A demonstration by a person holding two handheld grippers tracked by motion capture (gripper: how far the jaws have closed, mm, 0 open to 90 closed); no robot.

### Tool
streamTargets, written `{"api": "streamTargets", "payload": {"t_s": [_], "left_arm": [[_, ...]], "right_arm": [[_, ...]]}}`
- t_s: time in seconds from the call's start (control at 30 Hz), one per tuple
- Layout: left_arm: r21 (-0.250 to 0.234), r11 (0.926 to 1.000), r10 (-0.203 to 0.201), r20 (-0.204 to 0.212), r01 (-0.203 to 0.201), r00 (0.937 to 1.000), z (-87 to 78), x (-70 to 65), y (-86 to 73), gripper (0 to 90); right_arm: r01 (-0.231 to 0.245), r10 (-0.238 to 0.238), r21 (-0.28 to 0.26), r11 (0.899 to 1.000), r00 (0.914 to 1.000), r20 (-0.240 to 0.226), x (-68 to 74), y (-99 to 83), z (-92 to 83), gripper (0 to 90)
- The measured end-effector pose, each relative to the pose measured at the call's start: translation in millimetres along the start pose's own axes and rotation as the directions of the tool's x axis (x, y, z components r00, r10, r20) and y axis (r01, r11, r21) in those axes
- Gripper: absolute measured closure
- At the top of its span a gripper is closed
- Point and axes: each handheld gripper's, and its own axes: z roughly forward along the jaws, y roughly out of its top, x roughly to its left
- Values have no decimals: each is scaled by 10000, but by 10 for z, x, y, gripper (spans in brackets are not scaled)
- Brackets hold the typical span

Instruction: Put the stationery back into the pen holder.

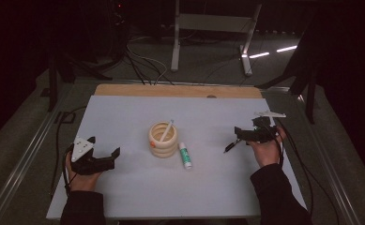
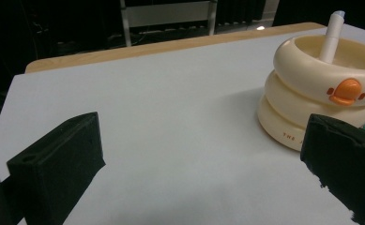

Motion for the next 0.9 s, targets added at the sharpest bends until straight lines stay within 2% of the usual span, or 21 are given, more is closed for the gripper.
{"api": "streamTargets", "payload": {"t_s": [0.33, 0.6, 0.77, 0.9], "left_arm": [[22, 9999, 152, -50, -152, 9999, 2, -20, 2, 0], [21, 9999, 143, -49, -143, 9999, 0, -13, 0, 1], [-5, 9999, 133, -67, -133, 9999, -3, -11, 1, 0], [-19, 9999, 121, -74, -121, 9999, -6, -12, 1, 0]], "right_arm": [[-430, 405, 770, 9961, 9986, 339, -37, -40, 254, 12], [-905, 847, 1334, 9869, 9952, 481, -42, -84, 422, 83], [-1130, 1024, 1454, 9829, 9916, 787, -32, -98, 478, 150], [-1369, 1173, 1662, 9765, 9855, 1228, -5, -124, 552, 252]]}}
